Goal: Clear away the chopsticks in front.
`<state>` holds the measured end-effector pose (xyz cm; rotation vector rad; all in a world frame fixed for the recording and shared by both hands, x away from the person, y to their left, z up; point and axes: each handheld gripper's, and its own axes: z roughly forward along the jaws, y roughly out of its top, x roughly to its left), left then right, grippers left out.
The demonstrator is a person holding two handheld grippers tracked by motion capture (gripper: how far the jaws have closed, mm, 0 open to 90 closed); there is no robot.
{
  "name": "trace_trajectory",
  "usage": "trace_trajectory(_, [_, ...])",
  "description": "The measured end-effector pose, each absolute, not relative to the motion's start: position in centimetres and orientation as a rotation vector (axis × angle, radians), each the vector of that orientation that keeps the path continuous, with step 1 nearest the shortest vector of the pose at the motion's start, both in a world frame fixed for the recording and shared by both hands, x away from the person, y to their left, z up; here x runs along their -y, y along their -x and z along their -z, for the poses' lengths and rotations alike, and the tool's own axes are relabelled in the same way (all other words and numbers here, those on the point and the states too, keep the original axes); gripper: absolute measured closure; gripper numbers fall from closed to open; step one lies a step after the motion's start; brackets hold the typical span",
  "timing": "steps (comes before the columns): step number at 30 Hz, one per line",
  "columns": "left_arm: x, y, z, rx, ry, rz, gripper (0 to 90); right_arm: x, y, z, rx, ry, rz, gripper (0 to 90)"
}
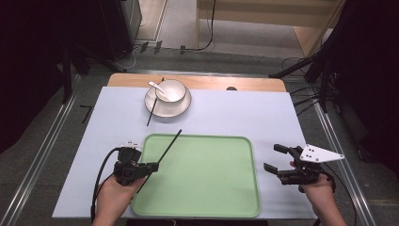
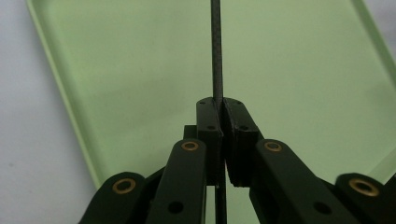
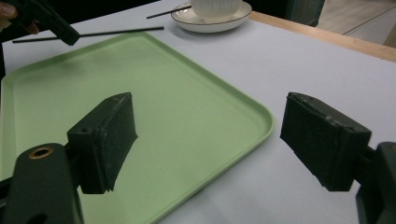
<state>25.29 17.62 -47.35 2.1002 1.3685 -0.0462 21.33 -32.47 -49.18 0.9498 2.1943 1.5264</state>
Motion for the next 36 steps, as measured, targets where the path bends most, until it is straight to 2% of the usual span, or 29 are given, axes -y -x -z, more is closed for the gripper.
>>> trace_trajectory(10, [-16.6, -25.7, 50.1, -1.399, -2.211, 0.111, 85.4, 32.5, -21.3, 49.2, -2.197, -0.946, -1.525, 18.4])
trace_trajectory(14, [-16.6, -25.8, 50.2, -1.388, -2.201, 0.131, 83.9, 32.5, -21.3, 49.2, -2.197, -0.942, -1.524, 18.4])
trace_trajectory(16, [-16.6, -25.8, 50.2, -1.369, -2.198, 0.147, 78.2, 32.5, -21.2, 49.2, -2.196, -0.947, -1.526, 18.4])
trace_trajectory(18, [-16.7, -25.9, 50.2, -1.365, -2.194, 0.161, 76.9, 32.5, -21.2, 49.2, -2.192, -0.949, -1.529, 18.5])
trace_trajectory(22, [-16.9, -26.2, 49.8, -1.34, -2.193, 0.157, 68.9, 32.6, -21.1, 49.2, -2.193, -0.952, -1.522, 18.5])
trace_trajectory(27, [-17.5, -26.9, 48.9, -1.265, -2.138, 0.191, 56.0, 32.7, -21.0, 49.2, -2.191, -0.958, -1.522, 18.4])
trace_trajectory(31, [-18.0, -28.2, 48.3, -1.24, -2.115, 0.159, 48.4, 32.7, -20.8, 49.2, -2.188, -0.953, -1.52, 18.4])
trace_trajectory(36, [-18.5, -30.4, 46.8, -1.219, -2.107, 0.09, 43.9, 32.9, -20.7, 49.2, -2.181, -0.967, -1.519, 18.4])
